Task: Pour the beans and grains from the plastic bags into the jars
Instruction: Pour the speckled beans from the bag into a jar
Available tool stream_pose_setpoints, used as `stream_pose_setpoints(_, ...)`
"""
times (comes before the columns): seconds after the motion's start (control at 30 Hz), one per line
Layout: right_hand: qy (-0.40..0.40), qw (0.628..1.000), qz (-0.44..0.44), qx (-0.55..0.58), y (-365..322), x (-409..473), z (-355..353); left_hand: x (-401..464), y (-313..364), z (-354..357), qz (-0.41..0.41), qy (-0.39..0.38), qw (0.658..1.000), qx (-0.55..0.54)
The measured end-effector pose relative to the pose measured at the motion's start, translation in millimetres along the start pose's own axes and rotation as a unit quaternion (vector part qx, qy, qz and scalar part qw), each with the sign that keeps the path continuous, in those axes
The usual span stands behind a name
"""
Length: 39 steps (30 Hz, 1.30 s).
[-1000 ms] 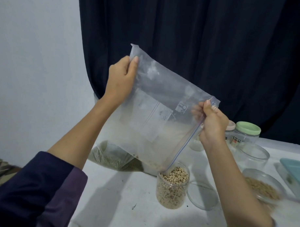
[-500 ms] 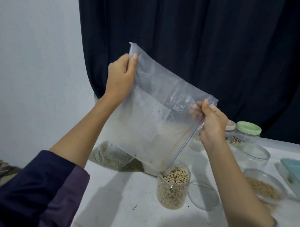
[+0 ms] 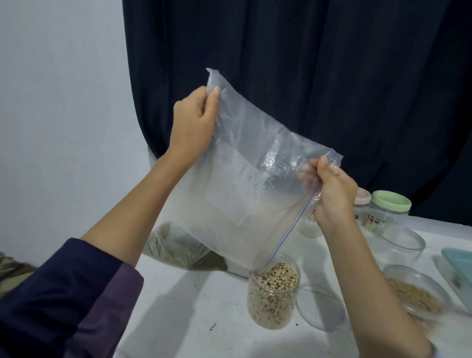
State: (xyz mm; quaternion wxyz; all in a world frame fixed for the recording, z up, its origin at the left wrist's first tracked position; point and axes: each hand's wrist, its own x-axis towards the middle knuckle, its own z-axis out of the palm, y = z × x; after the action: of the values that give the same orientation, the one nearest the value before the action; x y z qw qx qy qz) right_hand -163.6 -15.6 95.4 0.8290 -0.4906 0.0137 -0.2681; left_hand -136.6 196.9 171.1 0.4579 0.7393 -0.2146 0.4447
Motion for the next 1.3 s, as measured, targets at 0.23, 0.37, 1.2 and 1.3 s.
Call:
stream_pose_setpoints(0.23, 0.007, 1.000, -0.011, -0.003, -1, 0, 0, 3, 3, 1, -0.006, 0.009, 1.000, -0.006)
stream_pose_setpoints(0.37, 0.006, 1.000, -0.010, 0.001, -2, 1, -1, 6, 5, 4, -0.004, 0.003, 1.000, -0.007)
stream_pose_setpoints(1.2, 0.013, 0.998, -0.054, -0.027, -1, 9, -2, 12, -1, 17, 0.012, 0.008, 0.998, -0.066)
stream_pose_setpoints(1.3, 0.025, 0.998, -0.060, -0.028, 0, 10, -3, 13, -2, 16, 0.012, 0.007, 0.997, -0.073)
